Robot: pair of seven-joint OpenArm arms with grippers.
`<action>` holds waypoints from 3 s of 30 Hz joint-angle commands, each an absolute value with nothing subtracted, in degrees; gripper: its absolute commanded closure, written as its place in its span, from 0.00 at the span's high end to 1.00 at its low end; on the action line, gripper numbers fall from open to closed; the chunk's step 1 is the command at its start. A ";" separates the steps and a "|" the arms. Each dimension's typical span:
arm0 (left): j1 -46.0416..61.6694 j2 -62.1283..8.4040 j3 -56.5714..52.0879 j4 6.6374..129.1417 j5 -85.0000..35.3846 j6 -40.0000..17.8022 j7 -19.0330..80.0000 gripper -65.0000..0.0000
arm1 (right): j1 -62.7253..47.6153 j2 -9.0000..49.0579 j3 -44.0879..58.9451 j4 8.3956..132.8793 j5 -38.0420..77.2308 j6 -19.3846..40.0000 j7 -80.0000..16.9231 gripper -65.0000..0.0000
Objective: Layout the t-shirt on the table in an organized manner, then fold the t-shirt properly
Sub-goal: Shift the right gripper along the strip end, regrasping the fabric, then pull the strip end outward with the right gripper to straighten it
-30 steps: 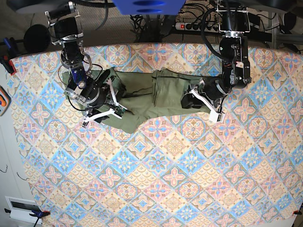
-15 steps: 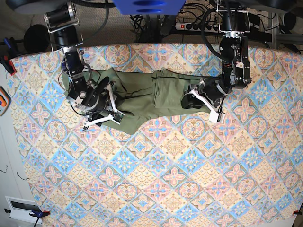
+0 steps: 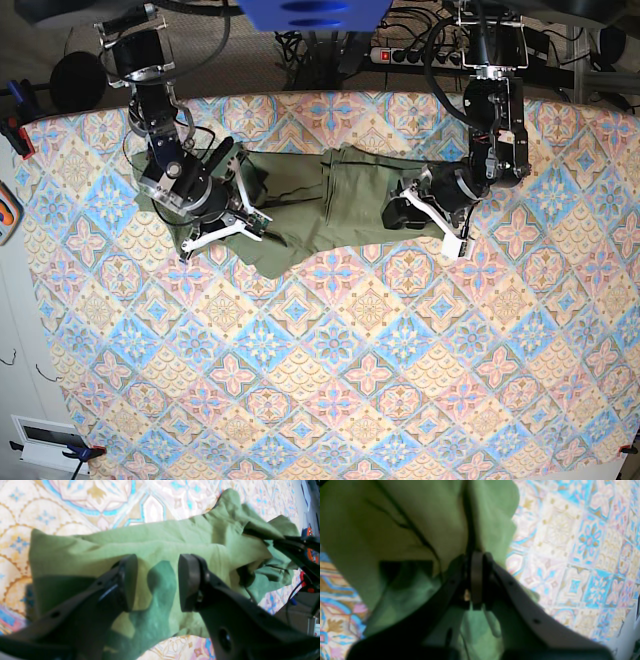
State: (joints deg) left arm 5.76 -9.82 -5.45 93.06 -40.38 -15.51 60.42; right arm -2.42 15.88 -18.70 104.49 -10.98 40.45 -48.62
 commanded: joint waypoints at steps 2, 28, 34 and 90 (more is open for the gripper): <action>4.97 -10.15 -5.58 94.02 -41.36 -15.96 59.56 0.40 | -2.15 16.22 -18.15 106.77 -10.68 40.00 -47.60 0.01; 5.05 -10.15 -8.66 93.93 -41.19 -15.96 59.56 0.40 | -16.04 20.62 -14.29 113.36 -10.77 40.00 -50.86 0.01; 5.05 -10.15 -8.66 93.93 -41.27 -15.96 59.56 0.40 | -16.66 20.44 -14.46 112.75 -10.77 40.00 -50.95 0.01; 3.12 -10.07 -8.75 91.38 -41.36 -15.96 59.47 0.40 | -19.21 25.63 -10.15 114.77 -10.59 40.00 -55.60 0.00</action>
State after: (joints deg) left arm 4.12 -9.67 -8.51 90.39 -40.36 -15.68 60.40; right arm -19.18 24.88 -10.44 113.65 -10.09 40.25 -55.29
